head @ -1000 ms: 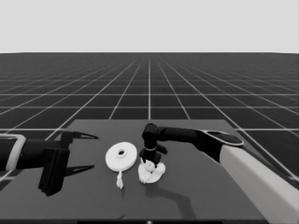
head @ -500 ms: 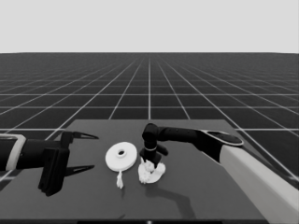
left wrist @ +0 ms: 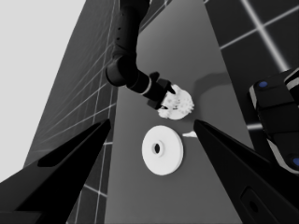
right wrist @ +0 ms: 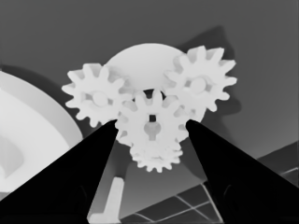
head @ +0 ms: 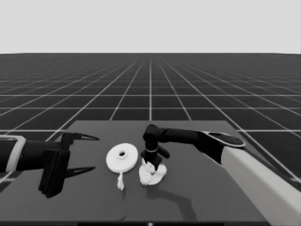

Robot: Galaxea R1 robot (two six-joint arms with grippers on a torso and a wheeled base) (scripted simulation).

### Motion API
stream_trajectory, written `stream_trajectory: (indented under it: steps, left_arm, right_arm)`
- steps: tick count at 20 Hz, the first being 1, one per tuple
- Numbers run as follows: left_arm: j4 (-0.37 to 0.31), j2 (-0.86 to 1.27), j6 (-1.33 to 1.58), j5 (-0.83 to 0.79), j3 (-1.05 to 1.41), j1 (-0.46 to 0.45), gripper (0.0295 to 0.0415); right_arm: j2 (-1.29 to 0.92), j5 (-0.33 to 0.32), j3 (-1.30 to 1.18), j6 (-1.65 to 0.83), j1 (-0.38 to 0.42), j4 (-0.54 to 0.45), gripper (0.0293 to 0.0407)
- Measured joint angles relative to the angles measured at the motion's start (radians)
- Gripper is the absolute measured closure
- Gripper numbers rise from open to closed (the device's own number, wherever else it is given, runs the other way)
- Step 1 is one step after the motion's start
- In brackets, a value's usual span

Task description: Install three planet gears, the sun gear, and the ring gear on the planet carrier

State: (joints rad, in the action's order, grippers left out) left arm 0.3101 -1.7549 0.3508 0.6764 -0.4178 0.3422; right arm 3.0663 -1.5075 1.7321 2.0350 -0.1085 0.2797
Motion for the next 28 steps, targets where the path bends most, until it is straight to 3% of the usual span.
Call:
stream_trajectory:
  steps: [28]
  left_arm:
    - [0.0,0.0,0.0,0.0,0.0,0.0,0.0326]
  right_arm:
    - [0.0,0.0,0.0,0.293,-0.001,0.0,0.0391]
